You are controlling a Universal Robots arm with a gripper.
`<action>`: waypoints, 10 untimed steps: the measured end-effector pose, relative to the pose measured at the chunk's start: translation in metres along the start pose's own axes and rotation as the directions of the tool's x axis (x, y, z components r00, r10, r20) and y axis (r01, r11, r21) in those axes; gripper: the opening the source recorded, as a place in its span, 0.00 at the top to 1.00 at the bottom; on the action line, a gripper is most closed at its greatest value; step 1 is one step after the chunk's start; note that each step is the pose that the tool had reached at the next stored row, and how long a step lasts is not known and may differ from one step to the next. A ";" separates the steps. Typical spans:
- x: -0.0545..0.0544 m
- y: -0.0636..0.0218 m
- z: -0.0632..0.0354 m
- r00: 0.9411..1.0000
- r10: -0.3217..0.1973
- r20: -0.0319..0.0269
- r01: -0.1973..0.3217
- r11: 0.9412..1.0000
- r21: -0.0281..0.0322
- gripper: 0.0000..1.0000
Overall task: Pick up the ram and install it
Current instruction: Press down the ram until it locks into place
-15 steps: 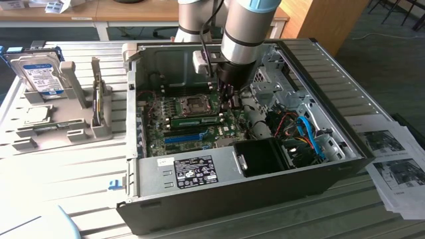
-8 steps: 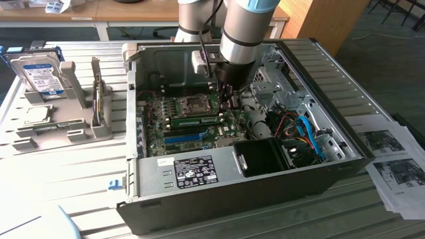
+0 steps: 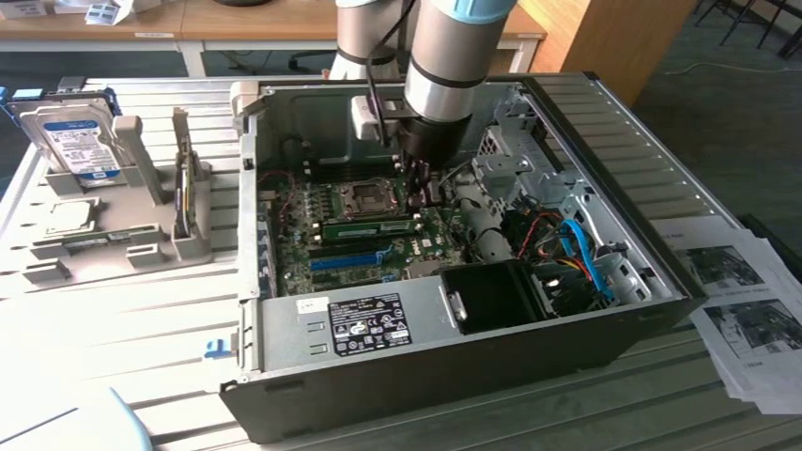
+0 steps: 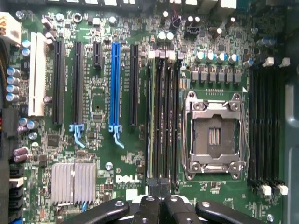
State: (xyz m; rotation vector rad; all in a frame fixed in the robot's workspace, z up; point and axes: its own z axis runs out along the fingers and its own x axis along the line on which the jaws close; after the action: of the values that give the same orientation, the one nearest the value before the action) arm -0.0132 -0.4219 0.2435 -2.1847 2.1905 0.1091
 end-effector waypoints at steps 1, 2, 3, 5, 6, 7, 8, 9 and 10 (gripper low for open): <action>0.000 0.0016 0.0000 1.000 0.000 0.000 0.000 1.000 0.000 0.91; 0.000 0.0032 0.0000 1.000 0.000 0.000 0.000 1.000 0.000 0.91; 0.000 0.0047 0.0001 1.000 0.000 0.000 0.000 1.000 0.000 0.91; 0.000 0.0079 0.0001 1.000 0.000 0.000 0.000 1.000 0.000 0.91; 0.000 0.0094 0.0001 1.000 0.000 0.000 0.000 1.000 0.000 0.91; 0.000 0.0108 0.0001 1.000 0.000 0.000 0.000 1.000 0.000 0.91; 0.000 0.0122 0.0002 1.000 0.000 0.000 0.000 1.000 0.000 0.91; 0.000 0.0136 0.0002 1.000 0.000 0.000 0.000 1.000 0.000 0.91; 0.000 0.0153 0.0003 1.000 0.000 0.000 0.000 1.000 0.000 0.91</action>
State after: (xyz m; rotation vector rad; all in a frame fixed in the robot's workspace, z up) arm -0.0285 -0.4219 0.2435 -2.1848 2.1906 0.1091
